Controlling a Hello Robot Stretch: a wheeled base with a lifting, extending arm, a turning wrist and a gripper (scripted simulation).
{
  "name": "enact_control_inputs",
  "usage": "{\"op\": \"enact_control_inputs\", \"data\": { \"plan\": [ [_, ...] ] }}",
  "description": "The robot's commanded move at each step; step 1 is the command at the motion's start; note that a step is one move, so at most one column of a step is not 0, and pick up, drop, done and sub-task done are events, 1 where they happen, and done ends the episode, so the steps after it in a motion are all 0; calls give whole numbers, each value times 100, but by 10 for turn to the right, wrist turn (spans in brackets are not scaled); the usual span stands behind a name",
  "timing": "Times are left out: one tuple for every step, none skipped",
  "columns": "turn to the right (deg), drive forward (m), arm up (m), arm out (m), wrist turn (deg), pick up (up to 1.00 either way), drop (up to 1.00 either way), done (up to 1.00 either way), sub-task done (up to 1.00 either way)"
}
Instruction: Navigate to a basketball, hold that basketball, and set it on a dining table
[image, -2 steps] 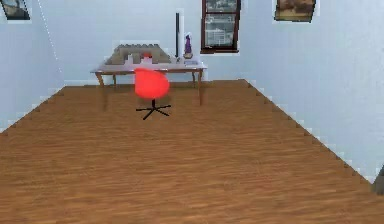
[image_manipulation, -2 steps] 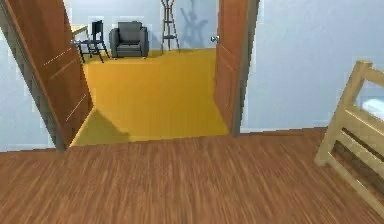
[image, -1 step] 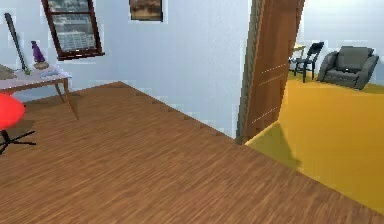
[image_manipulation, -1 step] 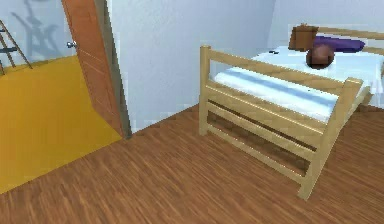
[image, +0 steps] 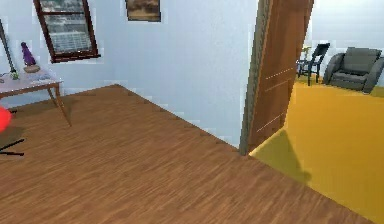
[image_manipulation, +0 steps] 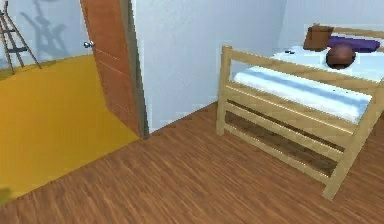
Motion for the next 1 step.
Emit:
{"op": "enact_control_inputs", "data": {
  "plan": [
    [-450,0,0,0,0,0,0,0,0]
  ]
}}
